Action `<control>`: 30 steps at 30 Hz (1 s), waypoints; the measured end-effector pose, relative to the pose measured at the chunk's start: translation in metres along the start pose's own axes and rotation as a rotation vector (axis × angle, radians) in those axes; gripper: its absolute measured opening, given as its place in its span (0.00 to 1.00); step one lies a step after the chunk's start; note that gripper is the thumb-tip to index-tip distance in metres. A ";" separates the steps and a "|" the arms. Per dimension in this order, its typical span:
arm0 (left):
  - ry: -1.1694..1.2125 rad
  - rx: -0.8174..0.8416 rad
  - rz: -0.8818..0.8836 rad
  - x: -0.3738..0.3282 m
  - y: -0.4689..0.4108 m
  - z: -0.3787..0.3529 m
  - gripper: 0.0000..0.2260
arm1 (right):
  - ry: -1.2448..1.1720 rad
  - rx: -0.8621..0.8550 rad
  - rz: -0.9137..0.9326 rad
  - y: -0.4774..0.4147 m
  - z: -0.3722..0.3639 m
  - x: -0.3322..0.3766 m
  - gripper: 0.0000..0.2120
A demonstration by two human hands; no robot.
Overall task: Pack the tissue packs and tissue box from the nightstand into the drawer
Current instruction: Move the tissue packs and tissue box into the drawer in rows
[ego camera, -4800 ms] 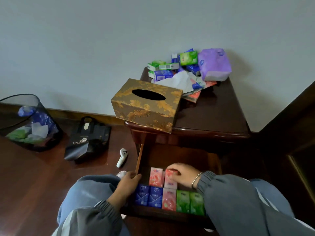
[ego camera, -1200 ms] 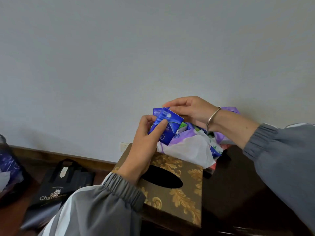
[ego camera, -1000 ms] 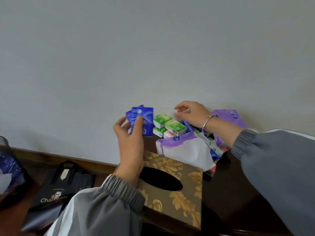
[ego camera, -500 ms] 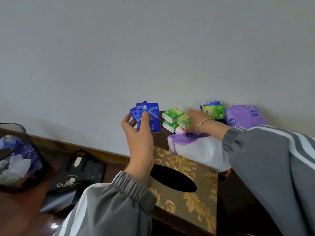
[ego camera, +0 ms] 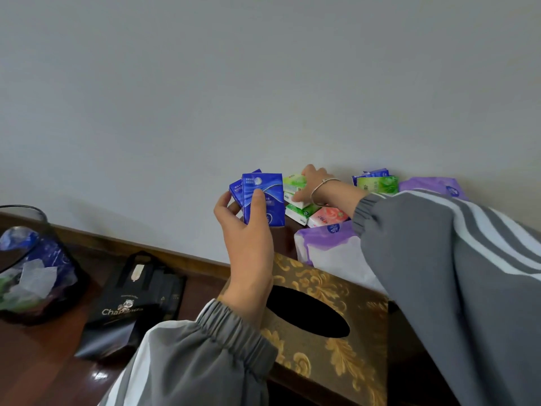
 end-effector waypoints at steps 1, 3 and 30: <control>-0.005 0.004 -0.002 0.000 0.000 0.000 0.15 | -0.009 0.020 -0.014 -0.002 -0.006 -0.001 0.39; -0.007 0.014 -0.008 0.000 0.001 -0.001 0.16 | -0.043 0.032 0.001 -0.003 -0.012 -0.003 0.38; -0.075 0.637 0.041 -0.027 0.257 0.046 0.24 | -1.122 -0.203 -0.055 0.442 -0.113 -0.215 0.23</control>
Point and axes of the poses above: each hand's wrist, its own y-axis away from the middle knuckle, its own z-axis out of the back of the hand, x = y × z, the point moved 7 cm from there along -y, towards the middle knuckle, and after that the axes turned 5 degrees about x, right-handed, at the moved point
